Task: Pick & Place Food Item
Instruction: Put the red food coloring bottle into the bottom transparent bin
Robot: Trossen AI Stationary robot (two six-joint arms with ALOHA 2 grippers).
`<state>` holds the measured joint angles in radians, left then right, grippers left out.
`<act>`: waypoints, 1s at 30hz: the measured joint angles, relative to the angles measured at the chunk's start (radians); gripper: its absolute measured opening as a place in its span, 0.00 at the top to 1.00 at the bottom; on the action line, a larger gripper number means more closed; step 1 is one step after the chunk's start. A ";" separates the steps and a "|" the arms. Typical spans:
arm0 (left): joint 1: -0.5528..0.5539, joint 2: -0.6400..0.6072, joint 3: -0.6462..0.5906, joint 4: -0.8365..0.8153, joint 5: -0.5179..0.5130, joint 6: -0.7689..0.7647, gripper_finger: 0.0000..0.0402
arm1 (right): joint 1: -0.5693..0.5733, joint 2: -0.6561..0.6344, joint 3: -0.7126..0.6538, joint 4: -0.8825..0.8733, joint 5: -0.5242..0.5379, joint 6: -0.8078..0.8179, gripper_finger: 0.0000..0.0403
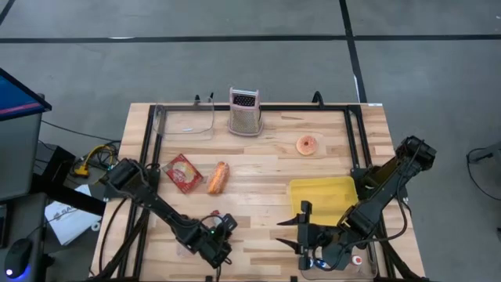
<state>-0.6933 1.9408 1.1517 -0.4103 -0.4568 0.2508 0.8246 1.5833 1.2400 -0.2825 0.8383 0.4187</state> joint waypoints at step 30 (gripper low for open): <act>0.168 -0.266 -0.268 0.710 0.040 0.034 0.90 | 0.074 0.000 0.000 -0.008 0.079 0.021 0.54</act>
<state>-0.5250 1.6751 0.8834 0.2995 -0.4165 0.2844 0.8982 1.5833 1.2404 -0.2908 0.9176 0.4392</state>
